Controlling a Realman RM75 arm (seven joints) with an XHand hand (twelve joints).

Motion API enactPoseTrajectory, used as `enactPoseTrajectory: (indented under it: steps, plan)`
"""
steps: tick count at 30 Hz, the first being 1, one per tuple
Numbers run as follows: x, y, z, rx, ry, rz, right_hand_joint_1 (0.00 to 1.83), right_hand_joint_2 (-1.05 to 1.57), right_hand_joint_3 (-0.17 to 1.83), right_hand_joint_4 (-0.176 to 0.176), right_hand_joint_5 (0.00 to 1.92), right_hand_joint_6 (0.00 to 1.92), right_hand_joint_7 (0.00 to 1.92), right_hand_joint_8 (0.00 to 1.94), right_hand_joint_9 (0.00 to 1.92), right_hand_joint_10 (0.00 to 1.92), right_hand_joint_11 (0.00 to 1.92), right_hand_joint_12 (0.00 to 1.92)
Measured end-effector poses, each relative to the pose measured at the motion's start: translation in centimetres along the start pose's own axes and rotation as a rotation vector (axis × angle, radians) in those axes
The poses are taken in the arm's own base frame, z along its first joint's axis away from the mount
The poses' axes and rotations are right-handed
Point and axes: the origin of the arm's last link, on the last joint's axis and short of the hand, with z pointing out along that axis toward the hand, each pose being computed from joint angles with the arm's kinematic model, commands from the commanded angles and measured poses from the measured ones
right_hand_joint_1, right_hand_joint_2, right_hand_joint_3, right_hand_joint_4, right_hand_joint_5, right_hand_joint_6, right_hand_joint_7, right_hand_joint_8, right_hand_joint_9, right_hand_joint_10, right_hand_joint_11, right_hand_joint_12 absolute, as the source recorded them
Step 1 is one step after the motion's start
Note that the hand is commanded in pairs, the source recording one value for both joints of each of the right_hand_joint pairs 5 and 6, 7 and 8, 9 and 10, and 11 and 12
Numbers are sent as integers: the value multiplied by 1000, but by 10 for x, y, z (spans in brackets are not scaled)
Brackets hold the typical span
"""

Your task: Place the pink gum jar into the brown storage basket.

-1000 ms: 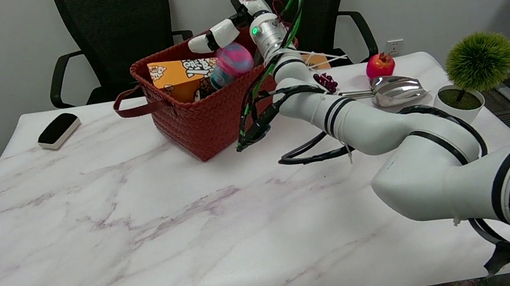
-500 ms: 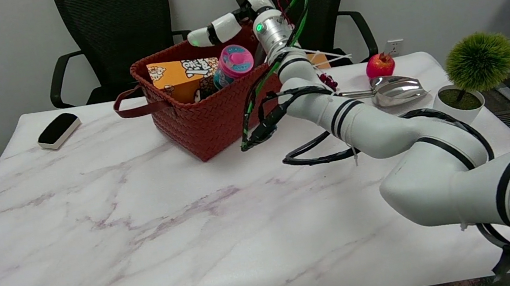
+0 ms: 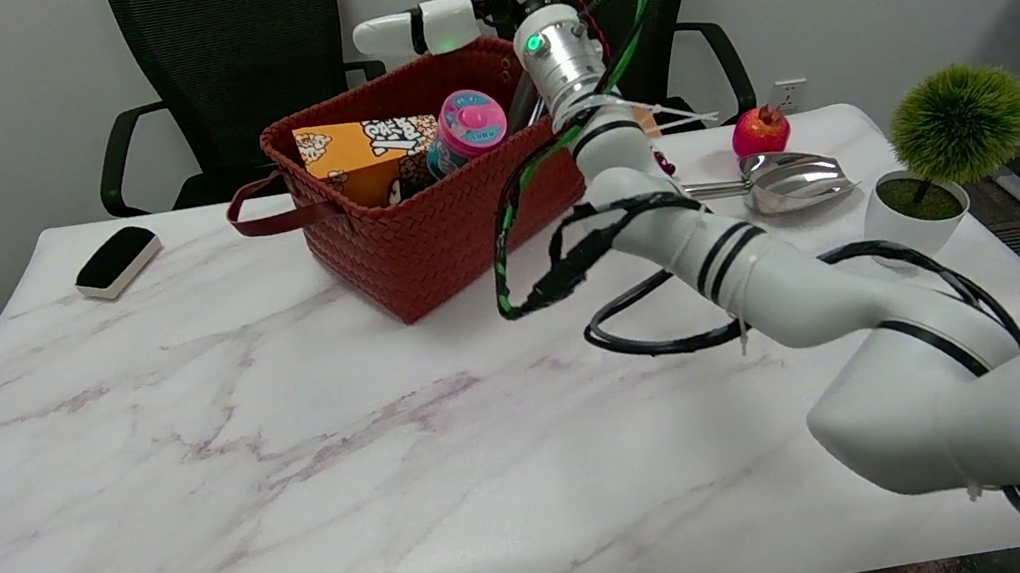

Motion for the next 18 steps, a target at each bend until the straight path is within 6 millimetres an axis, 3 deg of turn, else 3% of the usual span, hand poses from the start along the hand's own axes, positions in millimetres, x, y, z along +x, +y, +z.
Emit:
enactPoseTrajectory:
  steps: [18]
  plan:
    - [-9,-25,-90,144,-32,177,894,288,166,0,0,0,0,0,0,0,0,0]
